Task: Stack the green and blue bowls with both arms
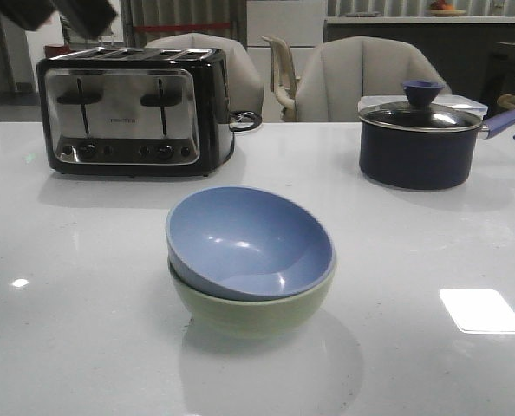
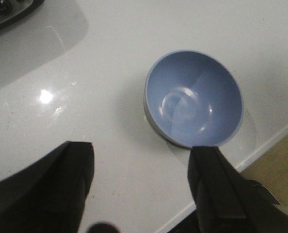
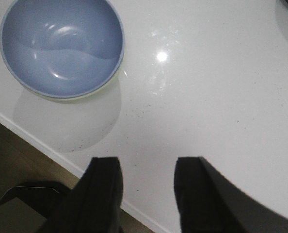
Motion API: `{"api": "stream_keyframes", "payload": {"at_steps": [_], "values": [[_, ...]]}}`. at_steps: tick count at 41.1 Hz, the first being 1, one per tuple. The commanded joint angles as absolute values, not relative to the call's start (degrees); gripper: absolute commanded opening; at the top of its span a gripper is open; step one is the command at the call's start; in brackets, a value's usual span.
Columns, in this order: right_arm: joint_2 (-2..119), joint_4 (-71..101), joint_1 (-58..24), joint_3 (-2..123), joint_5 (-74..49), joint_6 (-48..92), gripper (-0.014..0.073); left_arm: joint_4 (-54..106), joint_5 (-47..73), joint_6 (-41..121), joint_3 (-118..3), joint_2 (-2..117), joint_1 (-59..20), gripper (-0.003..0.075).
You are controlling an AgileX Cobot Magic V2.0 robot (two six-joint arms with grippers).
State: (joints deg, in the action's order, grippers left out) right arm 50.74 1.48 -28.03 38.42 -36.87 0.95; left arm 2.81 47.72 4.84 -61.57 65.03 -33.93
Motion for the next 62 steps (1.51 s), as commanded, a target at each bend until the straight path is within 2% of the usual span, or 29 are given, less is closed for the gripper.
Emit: {"api": "stream_keyframes", "payload": {"at_steps": [1,13,23,27,37,41,52,62], "values": [[50.0,0.9,-28.1,39.9,-33.5,1.4,0.0386,1.6,42.4,4.8,-57.4,57.4,-34.2,0.0480],[50.0,0.9,-28.1,39.9,-33.6,1.4,0.0386,1.1,40.5,4.6,-43.8,39.7,-34.2,0.0480],[50.0,0.5,-28.1,39.9,-33.6,1.4,0.0379,1.1,40.6,4.1,-38.0,31.8,-34.2,0.0480],[50.0,-1.1,-28.1,39.9,-33.6,1.4,0.0324,0.0,40.8,2.5,-37.2,31.5,-34.2,0.0480],[50.0,-1.6,-28.1,39.9,-33.7,1.3,0.0080,-2.6,40.9,-0.4,-36.4,31.6,-34.2,0.0477],[50.0,-1.6,-28.1,39.9,-33.7,1.3,0.0004,-2.6,40.9,-0.4,-36.4,31.6,-34.2,0.0418],[50.0,-1.5,-28.1,39.9,-33.6,1.3,0.0008,-2.2,41.1,-0.4,-36.4,31.6,-34.2,0.0094],[50.0,-1.5,-28.1,39.9,-33.6,1.3,0.0008,-2.2,41.1,-0.4,-36.4,31.6,-34.2,0.0100]]}}
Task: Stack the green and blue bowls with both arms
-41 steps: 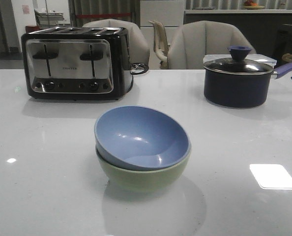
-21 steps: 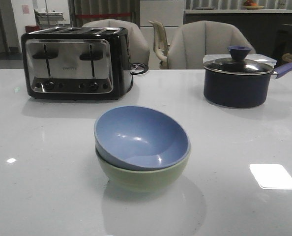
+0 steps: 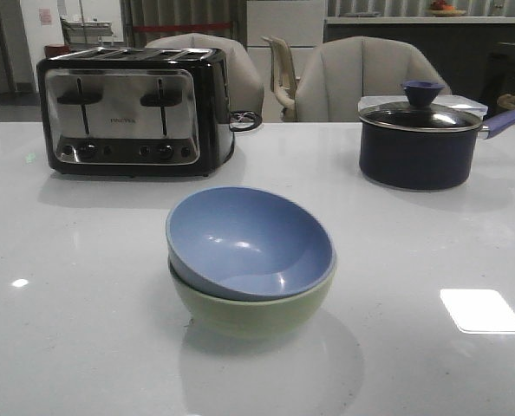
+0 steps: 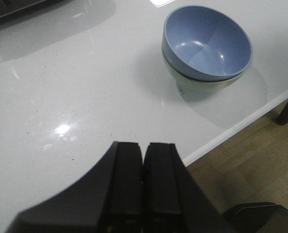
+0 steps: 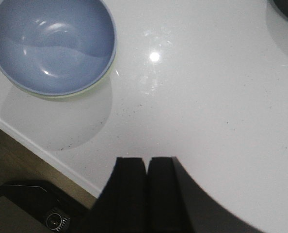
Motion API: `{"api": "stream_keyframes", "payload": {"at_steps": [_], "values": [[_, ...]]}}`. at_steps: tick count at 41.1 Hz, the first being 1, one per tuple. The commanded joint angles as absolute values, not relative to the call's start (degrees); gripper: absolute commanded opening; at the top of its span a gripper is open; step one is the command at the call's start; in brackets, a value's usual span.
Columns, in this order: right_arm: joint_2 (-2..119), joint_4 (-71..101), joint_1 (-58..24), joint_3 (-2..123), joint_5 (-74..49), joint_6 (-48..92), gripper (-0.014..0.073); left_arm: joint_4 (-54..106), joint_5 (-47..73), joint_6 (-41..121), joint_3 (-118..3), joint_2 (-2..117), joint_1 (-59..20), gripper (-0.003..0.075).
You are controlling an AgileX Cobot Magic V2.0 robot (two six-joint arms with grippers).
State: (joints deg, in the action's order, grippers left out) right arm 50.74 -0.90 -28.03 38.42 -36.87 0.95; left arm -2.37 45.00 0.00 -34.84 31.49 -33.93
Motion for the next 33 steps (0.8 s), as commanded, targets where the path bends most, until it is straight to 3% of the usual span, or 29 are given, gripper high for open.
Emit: {"api": "stream_keyframes", "payload": {"at_steps": [1,11,25,33], "values": [[50.0,-1.5,-28.1,39.9,-33.6,1.3,0.0008,-2.2,41.1,-0.4,-36.4,31.6,-34.2,0.0100],[50.0,-1.5,-28.1,39.9,-33.5,1.3,0.0008,-2.1,40.7,0.0,-36.0,29.1,-32.7,0.0101],[50.0,-1.5,-28.1,39.9,-33.5,1.3,0.0008,-2.1,17.3,0.0,-17.3,11.6,-14.0,0.0101],[50.0,-1.5,-28.1,39.9,-33.5,1.3,0.0008,-0.5,11.3,0.0,-7.3,1.6,-7.6,0.0101]]}}
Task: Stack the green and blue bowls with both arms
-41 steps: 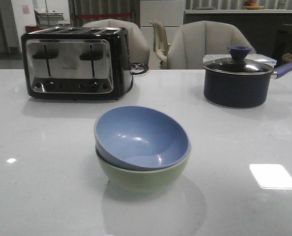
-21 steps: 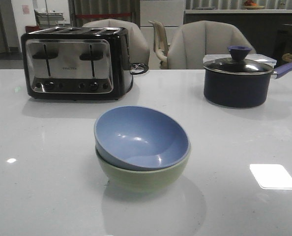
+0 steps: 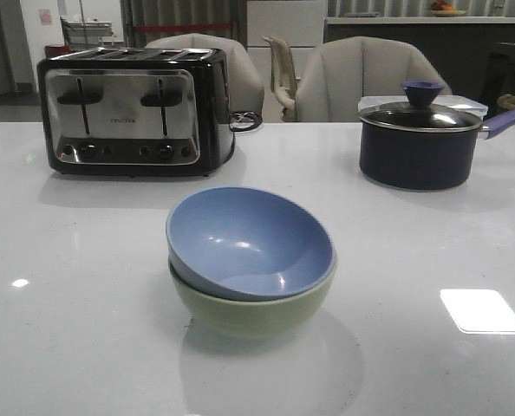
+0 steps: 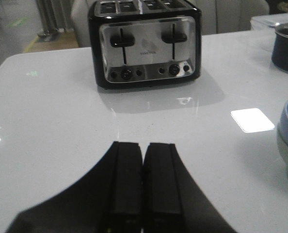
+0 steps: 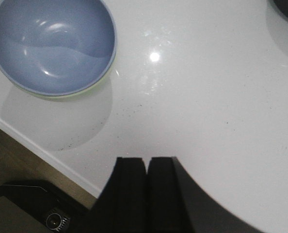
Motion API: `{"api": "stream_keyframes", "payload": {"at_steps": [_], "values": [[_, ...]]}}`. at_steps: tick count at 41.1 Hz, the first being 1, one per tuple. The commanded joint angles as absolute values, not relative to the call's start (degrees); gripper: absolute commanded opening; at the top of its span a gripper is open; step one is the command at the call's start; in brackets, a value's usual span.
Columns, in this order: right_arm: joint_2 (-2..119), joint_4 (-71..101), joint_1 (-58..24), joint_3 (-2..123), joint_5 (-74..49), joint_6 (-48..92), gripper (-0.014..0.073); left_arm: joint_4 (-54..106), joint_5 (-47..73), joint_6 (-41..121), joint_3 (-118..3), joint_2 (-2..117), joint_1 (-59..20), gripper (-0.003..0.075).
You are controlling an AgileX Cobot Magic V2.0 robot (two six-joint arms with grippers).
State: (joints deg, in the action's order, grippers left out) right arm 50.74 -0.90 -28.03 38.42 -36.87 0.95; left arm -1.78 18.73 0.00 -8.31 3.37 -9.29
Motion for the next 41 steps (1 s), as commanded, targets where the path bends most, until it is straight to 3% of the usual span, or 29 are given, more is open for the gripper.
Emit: {"api": "stream_keyframes", "payload": {"at_steps": [1,16,41], "values": [[50.0,-1.5,-28.1,39.9,-33.5,1.3,0.0008,0.0,10.5,0.0,-6.1,0.9,-7.0,0.0101],[50.0,-1.5,-28.1,39.9,-33.5,1.3,0.0008,3.1,0.0,0.0,1.5,-1.5,-4.6,0.0101],[50.0,-1.5,-28.1,39.9,-33.5,1.3,0.0008,2.8,-2.6,0.0,1.5,-1.4,-4.6,0.0101]]}}
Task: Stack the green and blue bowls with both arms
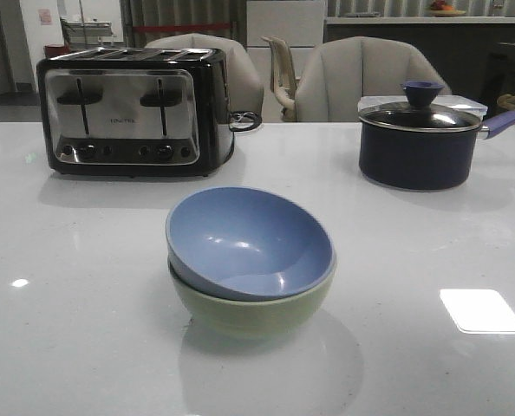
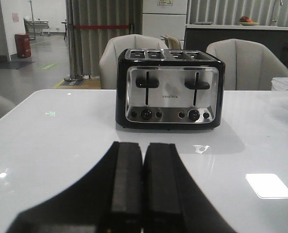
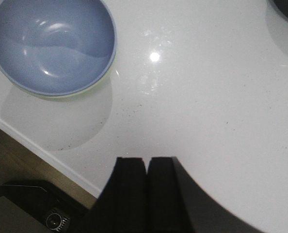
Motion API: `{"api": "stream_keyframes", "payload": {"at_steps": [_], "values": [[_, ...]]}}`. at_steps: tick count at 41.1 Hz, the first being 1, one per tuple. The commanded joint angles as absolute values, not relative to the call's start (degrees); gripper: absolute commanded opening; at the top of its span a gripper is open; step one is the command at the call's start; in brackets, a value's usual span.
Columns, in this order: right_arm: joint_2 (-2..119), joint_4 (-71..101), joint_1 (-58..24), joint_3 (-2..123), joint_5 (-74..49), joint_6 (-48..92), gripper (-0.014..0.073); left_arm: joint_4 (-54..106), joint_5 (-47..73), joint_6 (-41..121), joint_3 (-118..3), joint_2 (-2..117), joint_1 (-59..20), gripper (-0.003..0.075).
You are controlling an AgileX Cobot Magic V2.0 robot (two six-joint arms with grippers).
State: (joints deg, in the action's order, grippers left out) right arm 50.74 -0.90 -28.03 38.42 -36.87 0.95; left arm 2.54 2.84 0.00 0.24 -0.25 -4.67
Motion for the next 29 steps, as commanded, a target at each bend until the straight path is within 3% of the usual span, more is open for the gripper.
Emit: {"api": "stream_keyframes", "payload": {"at_steps": [1,21,29], "values": [[50.0,-1.5,-28.1,39.9,-33.5,1.3,0.0008,2.8,-2.6,0.0,1.5,-1.4,-4.6,0.0101],[50.0,-1.5,-28.1,39.9,-33.5,1.3,0.0008,-2.2,-3.0,-5.0,1.5,-1.4,-4.6,0.0101],[50.0,-1.5,-28.1,39.9,-33.5,1.3,0.0008,7.0,-3.0,3.9,1.5,-1.4,-4.6,0.0101]]}}
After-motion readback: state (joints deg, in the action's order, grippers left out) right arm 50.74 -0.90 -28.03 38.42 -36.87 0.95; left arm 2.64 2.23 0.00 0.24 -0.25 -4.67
